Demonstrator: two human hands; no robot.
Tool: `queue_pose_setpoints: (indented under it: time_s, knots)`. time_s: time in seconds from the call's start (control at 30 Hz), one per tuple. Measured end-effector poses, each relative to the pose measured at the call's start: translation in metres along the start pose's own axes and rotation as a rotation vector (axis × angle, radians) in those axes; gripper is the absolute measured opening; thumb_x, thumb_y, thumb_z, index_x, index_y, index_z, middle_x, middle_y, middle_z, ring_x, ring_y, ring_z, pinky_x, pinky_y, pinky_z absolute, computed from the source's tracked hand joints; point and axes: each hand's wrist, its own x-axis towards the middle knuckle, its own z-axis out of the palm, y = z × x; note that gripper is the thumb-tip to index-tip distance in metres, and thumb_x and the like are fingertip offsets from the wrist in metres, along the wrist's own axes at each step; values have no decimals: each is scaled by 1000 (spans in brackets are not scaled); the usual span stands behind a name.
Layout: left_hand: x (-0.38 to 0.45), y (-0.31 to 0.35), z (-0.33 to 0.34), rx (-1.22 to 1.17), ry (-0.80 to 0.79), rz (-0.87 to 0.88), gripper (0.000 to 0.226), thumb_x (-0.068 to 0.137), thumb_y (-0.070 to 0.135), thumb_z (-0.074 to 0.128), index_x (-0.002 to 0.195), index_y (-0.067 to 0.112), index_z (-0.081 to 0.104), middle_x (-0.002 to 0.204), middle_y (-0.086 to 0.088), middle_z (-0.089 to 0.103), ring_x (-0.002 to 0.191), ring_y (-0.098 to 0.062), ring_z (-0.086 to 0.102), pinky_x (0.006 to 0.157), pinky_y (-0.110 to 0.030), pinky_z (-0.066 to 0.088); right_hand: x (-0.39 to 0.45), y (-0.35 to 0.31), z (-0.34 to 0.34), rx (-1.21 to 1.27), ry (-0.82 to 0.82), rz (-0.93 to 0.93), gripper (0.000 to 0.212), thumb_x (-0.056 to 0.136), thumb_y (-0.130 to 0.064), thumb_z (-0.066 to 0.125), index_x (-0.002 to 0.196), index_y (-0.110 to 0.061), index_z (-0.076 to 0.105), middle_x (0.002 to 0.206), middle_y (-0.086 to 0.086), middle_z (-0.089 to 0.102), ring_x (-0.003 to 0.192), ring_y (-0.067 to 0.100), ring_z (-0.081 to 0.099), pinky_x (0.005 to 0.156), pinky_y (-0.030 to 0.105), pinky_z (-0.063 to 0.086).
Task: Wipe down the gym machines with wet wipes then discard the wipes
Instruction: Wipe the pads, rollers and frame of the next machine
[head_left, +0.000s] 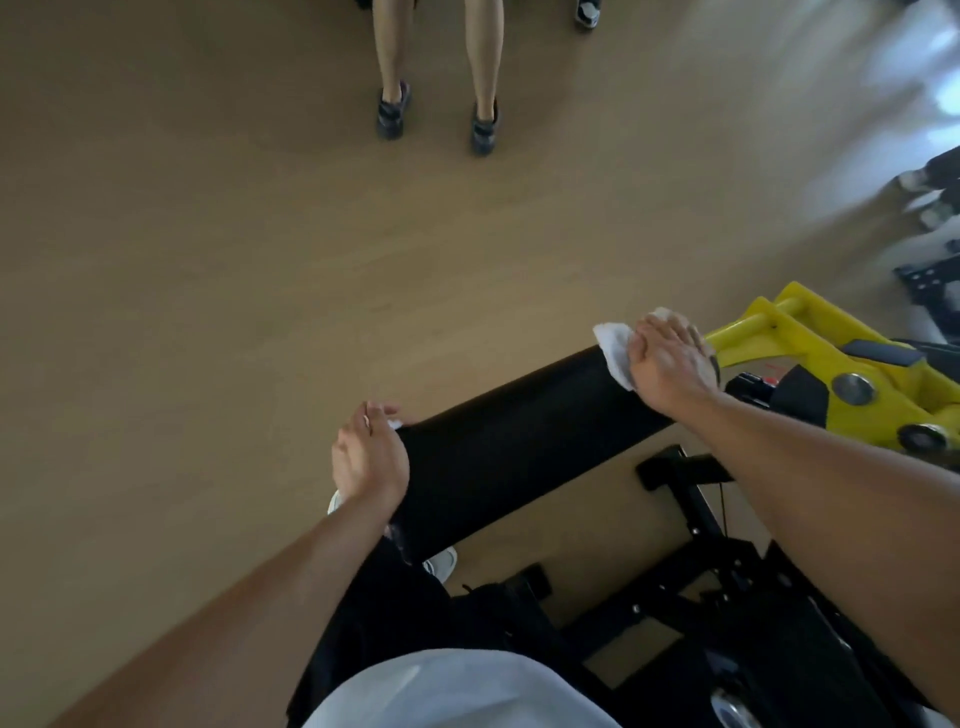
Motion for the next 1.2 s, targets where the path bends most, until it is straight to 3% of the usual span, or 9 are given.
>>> queue_pose_setpoints:
  time_s: [0.13, 0.37, 0.47, 0.63, 0.77, 0.93, 1.07, 1.13, 1.2]
  knots:
    - [35, 6, -2, 41, -247, -179, 38, 104, 16, 36, 114, 12, 72, 123, -11, 68, 113, -32, 60, 91, -34, 49, -81, -113, 12, 61, -116, -250, 44, 107, -42, 22, 111, -24, 61, 119, 1, 66, 109, 17, 58, 103, 38, 46]
    - [79, -7, 8, -341, -270, -385, 31, 103, 24, 49, 123, 7, 66, 127, -11, 68, 108, -24, 68, 71, -28, 51, -161, -170, 38, -18, -83, -687, 51, 110, -42, 22, 154, -22, 38, 156, -3, 42, 150, 18, 26, 126, 37, 6]
    - [41, 10, -11, -350, -109, -135, 31, 99, 28, 36, 96, 19, 65, 94, 0, 78, 80, -10, 72, 69, -27, 49, -113, -101, 29, -1, 11, -415, 52, 110, -42, 14, 155, -27, 36, 161, -6, 35, 153, 14, 18, 125, 33, 0]
    - [-26, 17, -29, -63, -222, 246, 39, 107, 33, 30, 101, 31, 69, 86, 29, 66, 85, -11, 60, 78, -32, 44, -49, 12, 0, 103, 5, 214, 59, 109, -46, 11, 164, -25, 11, 171, -6, 1, 157, 17, -7, 127, 38, -4]
    - [-17, 14, -18, -15, -157, 176, 39, 106, 29, 31, 100, 30, 69, 85, 18, 68, 96, -21, 61, 88, -36, 48, -94, -77, 24, 141, 12, 18, 62, 108, -47, 6, 160, -20, 24, 170, 1, 13, 157, 21, -6, 127, 39, -6]
    - [50, 11, -11, 185, -411, -44, 35, 105, 13, 40, 128, 11, 67, 133, -20, 63, 122, -35, 58, 97, -37, 45, -195, -201, 58, 41, -92, -602, 58, 107, -43, 29, 158, -17, 28, 164, -1, 29, 155, 15, 10, 128, 39, -1]
    - [52, 9, -6, -217, -465, -223, 30, 103, 12, 41, 117, 4, 66, 92, -8, 75, 79, -19, 70, 74, -30, 53, -151, -168, 50, 6, -19, -593, 37, 103, -41, 46, 137, -27, 51, 139, -3, 55, 138, 18, 42, 123, 42, 25]
    - [52, 4, -7, -362, -420, -283, 28, 96, 15, 41, 105, 8, 66, 90, -10, 77, 74, -22, 72, 85, -38, 59, -115, -126, 35, 15, 30, -441, 21, 102, -41, 51, 118, -29, 55, 116, -3, 58, 119, 20, 54, 109, 43, 45]
    - [42, 5, -14, -364, -279, -193, 30, 95, 27, 37, 101, 20, 66, 89, -3, 79, 84, -20, 74, 93, -49, 57, -75, -67, 22, -14, 98, -229, 34, 106, -39, 39, 134, -26, 51, 138, 0, 53, 132, 23, 46, 116, 43, 34]
